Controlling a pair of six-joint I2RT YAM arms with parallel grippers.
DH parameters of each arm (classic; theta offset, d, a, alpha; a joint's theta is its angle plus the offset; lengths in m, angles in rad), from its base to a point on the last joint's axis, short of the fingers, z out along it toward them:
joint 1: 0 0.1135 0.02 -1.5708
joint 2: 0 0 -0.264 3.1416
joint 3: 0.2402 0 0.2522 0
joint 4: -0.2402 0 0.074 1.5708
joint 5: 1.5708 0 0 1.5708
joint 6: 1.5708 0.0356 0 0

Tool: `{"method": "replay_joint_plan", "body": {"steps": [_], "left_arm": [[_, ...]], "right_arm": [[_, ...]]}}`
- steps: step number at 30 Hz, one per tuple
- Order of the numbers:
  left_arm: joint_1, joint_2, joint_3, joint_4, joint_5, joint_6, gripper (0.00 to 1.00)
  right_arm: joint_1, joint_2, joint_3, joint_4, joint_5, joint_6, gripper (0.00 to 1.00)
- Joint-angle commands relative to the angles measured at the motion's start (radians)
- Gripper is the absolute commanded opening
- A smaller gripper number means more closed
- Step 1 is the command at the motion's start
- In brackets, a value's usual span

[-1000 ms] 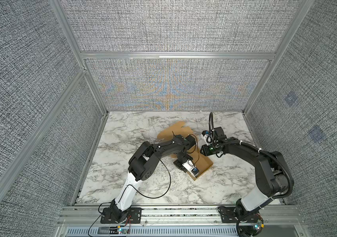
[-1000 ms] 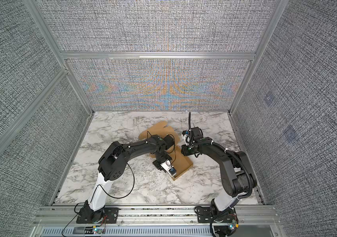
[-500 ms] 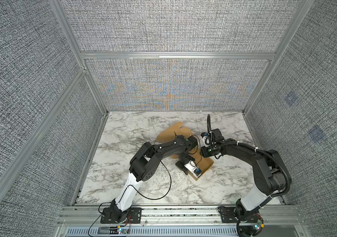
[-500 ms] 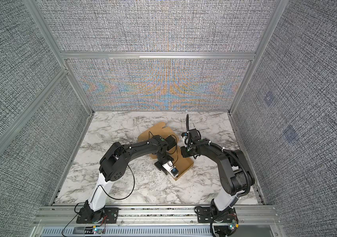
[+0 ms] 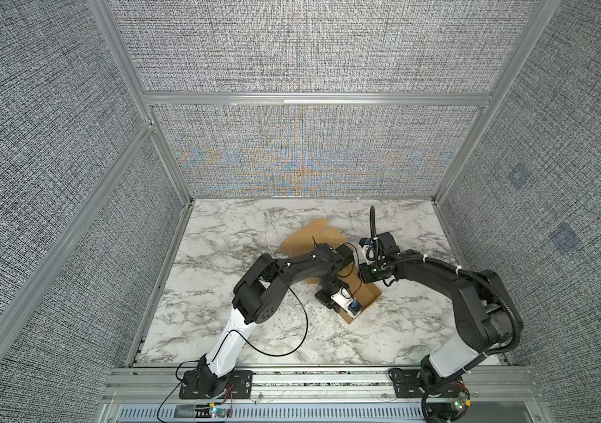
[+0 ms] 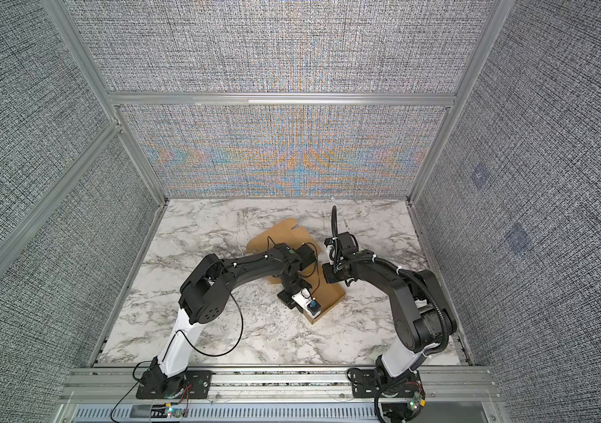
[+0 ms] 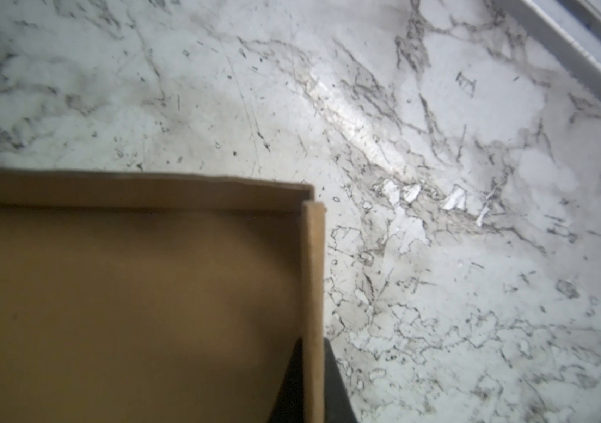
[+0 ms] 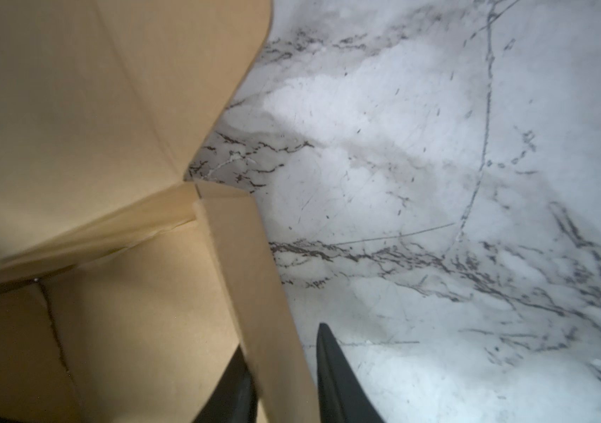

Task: Assemble paper box
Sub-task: First fold the bottom flaps of a flat cardboard box at the center of the table.

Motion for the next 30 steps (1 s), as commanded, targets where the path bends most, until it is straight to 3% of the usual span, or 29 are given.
{"method": "replay_joint_plan", "body": {"steps": [1,5,9,12,30], "left_arm": [[-0.001,0.009,0.012,-0.051,0.007,0.028,0.00],[-0.001,0.020,0.014,-0.044,-0.003,0.022,0.00],[-0.001,0.004,0.013,-0.030,0.001,0.007,0.23],[0.002,0.007,0.012,-0.025,-0.047,0.011,0.28],[0.009,0.008,0.026,-0.046,-0.242,-0.013,0.25]], "right_arm": [[0.007,-0.017,-0.003,0.012,0.008,0.021,0.28],[0.009,-0.023,-0.037,0.010,0.030,0.026,0.28],[0.019,-0.040,-0.047,0.007,0.036,0.036,0.28],[0.021,-0.047,-0.047,-0.001,0.052,0.032,0.29],[0.037,-0.039,-0.032,-0.041,0.120,0.041,0.32]]}}
